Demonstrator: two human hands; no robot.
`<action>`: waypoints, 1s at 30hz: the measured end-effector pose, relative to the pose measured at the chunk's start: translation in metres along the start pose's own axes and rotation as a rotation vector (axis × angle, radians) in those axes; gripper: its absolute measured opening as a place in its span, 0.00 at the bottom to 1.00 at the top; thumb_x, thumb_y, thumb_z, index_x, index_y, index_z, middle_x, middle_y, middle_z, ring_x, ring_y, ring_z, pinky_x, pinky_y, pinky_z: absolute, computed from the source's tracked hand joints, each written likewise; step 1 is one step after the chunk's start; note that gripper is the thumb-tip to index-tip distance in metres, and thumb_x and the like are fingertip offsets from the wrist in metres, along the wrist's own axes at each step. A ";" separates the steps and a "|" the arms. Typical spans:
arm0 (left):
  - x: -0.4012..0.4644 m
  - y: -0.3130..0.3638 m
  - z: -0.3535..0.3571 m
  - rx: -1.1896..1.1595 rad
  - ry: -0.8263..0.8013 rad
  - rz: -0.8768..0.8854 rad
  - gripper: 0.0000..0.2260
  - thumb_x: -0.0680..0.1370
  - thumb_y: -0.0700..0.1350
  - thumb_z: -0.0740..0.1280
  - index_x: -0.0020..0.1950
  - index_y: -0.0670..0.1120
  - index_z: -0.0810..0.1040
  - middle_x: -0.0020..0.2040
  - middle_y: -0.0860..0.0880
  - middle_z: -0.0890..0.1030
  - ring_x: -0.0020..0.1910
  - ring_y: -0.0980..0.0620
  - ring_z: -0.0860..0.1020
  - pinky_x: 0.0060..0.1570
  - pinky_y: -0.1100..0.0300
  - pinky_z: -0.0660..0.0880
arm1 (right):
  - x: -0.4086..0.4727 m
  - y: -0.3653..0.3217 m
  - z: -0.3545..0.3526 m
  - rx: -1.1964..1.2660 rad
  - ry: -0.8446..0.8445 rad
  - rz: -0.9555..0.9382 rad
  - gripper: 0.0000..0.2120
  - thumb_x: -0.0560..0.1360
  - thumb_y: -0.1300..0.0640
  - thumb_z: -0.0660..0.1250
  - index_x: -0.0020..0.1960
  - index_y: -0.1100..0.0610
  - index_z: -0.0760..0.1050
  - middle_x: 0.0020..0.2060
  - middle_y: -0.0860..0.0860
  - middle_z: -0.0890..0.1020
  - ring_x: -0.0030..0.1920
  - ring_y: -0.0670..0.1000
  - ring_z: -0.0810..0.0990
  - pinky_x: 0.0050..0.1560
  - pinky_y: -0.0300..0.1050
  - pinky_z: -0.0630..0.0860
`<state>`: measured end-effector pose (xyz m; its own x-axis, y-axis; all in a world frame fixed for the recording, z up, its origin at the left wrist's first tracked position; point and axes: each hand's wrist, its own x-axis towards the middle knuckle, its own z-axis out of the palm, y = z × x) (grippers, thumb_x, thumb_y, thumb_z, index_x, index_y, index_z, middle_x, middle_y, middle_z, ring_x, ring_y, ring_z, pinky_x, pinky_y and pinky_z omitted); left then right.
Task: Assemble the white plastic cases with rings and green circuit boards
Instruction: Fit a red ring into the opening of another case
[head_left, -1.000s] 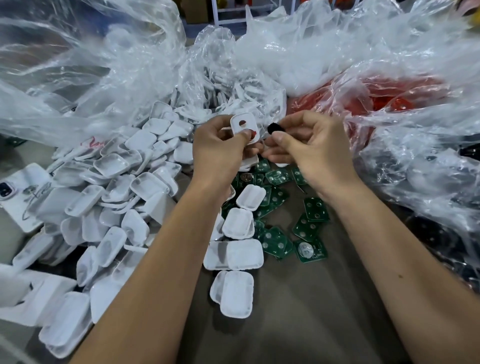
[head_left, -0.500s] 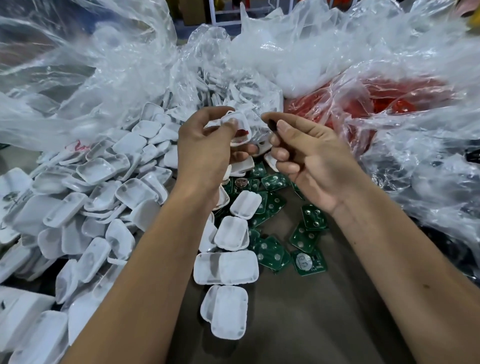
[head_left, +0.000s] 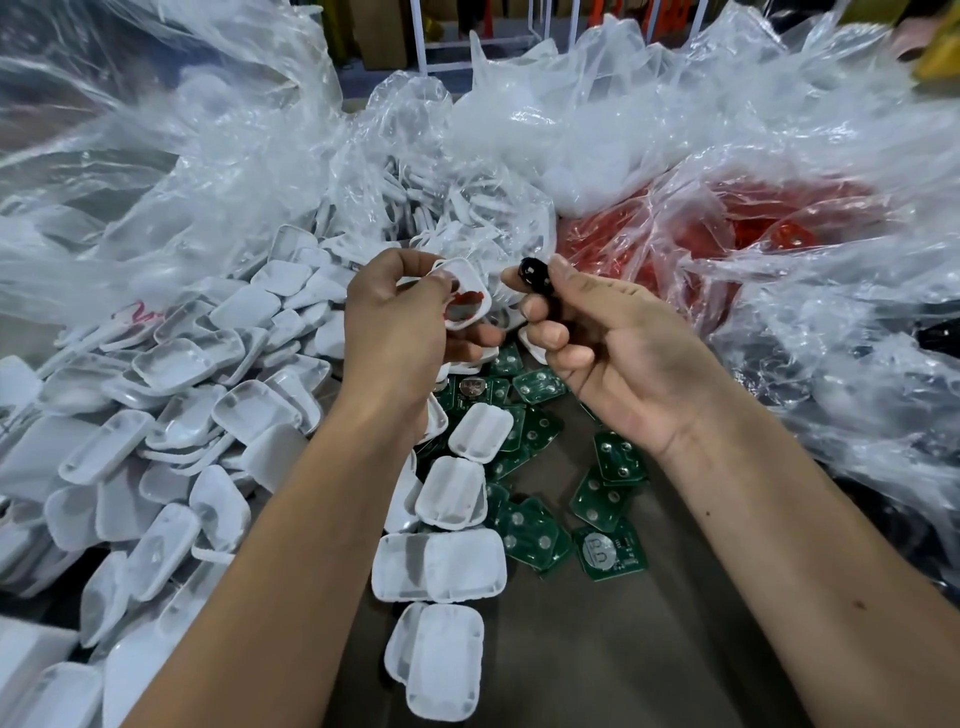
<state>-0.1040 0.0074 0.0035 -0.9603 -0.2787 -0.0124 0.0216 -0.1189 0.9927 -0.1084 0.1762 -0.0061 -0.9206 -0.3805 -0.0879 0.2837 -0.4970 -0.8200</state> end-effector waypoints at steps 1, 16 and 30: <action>0.000 0.000 0.001 -0.005 0.000 -0.005 0.05 0.83 0.36 0.61 0.51 0.41 0.76 0.38 0.41 0.83 0.27 0.46 0.82 0.24 0.62 0.73 | 0.000 -0.001 0.000 -0.004 -0.001 -0.002 0.15 0.80 0.56 0.66 0.58 0.67 0.82 0.37 0.53 0.81 0.32 0.44 0.76 0.25 0.31 0.70; -0.002 0.001 0.001 0.028 -0.013 0.018 0.12 0.80 0.31 0.60 0.55 0.41 0.80 0.38 0.40 0.84 0.26 0.47 0.80 0.23 0.62 0.72 | -0.003 -0.003 0.004 0.009 0.031 -0.019 0.12 0.81 0.59 0.65 0.57 0.64 0.83 0.39 0.55 0.84 0.32 0.44 0.78 0.25 0.31 0.71; -0.005 0.002 0.004 -0.091 -0.122 0.032 0.11 0.83 0.34 0.62 0.55 0.44 0.82 0.46 0.40 0.81 0.39 0.45 0.87 0.38 0.56 0.83 | -0.002 0.001 0.006 -0.105 0.113 -0.213 0.11 0.68 0.65 0.74 0.50 0.60 0.84 0.37 0.54 0.84 0.34 0.47 0.81 0.29 0.34 0.74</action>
<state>-0.1002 0.0123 0.0057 -0.9854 -0.1660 0.0391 0.0723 -0.1991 0.9773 -0.1048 0.1715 -0.0033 -0.9824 -0.1832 0.0350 0.0565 -0.4709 -0.8804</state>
